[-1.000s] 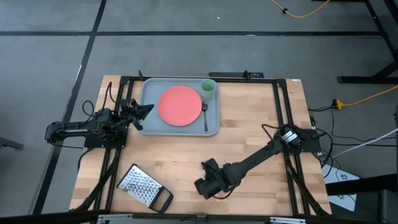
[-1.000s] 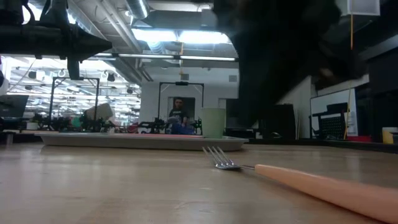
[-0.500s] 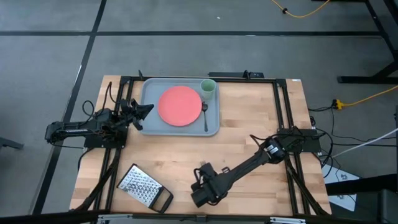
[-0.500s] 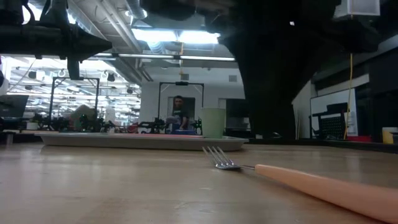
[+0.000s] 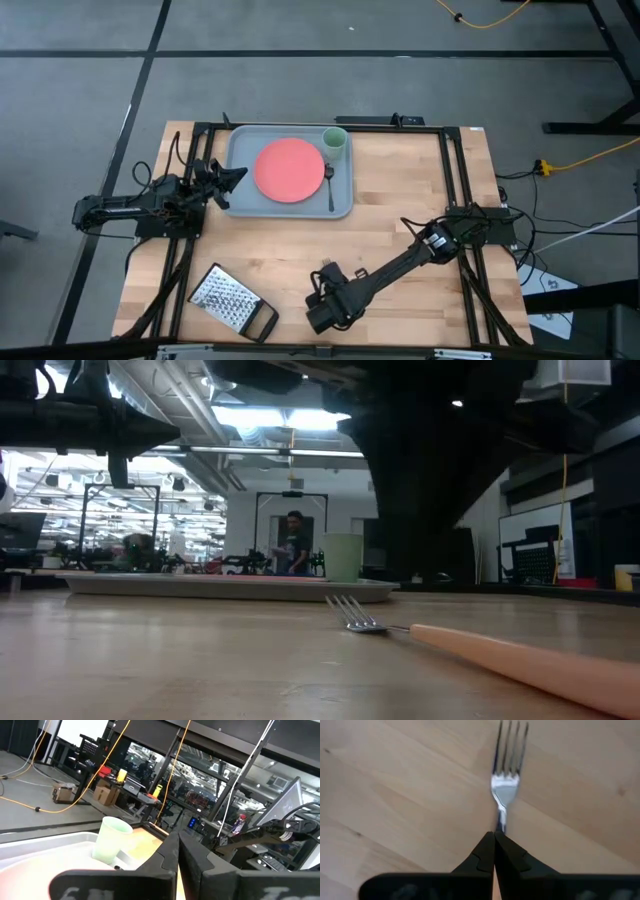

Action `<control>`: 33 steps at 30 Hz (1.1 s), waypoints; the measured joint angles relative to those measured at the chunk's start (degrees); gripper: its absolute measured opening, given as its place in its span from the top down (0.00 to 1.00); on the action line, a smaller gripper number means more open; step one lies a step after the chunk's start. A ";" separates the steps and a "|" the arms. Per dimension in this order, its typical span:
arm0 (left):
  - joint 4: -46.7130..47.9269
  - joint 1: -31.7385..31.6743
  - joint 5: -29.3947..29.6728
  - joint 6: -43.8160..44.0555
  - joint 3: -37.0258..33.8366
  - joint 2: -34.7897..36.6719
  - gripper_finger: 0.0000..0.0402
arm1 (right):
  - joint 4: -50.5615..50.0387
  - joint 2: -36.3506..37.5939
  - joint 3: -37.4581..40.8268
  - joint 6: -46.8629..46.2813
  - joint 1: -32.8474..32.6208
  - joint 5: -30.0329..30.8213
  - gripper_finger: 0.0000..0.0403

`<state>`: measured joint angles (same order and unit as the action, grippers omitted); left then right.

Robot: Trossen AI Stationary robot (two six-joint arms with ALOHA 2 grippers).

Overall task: Pick and place plate/cup/fork/spoon on tray
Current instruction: Put the orange fork on the gray serving tray beside the pink plate

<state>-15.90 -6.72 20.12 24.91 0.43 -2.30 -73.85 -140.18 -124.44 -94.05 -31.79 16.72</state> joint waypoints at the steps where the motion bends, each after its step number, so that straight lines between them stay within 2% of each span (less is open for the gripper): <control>1: 0.00 -0.02 -0.02 0.00 0.02 0.02 1.00 | 0.39 0.00 0.00 0.01 0.00 0.85 0.97; 4: 0.00 -0.01 0.00 0.00 0.02 0.01 1.00 | 1.81 0.00 0.00 0.03 0.00 2.24 0.97; 23: 0.00 0.00 -0.02 0.00 0.01 0.00 1.00 | 5.28 0.00 0.02 0.01 1.28 1.34 0.97; 29: 0.00 0.00 -0.02 0.00 0.02 0.01 1.00 | -5.84 1.21 0.11 1.34 2.18 1.70 0.97; 33: -0.01 -0.02 -0.01 0.00 0.02 0.01 1.00 | -14.08 3.51 0.11 -1.04 2.05 3.45 0.97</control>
<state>-15.91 -6.74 20.11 24.91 0.44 -2.29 -87.93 -136.67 -124.33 -95.09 -29.74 20.18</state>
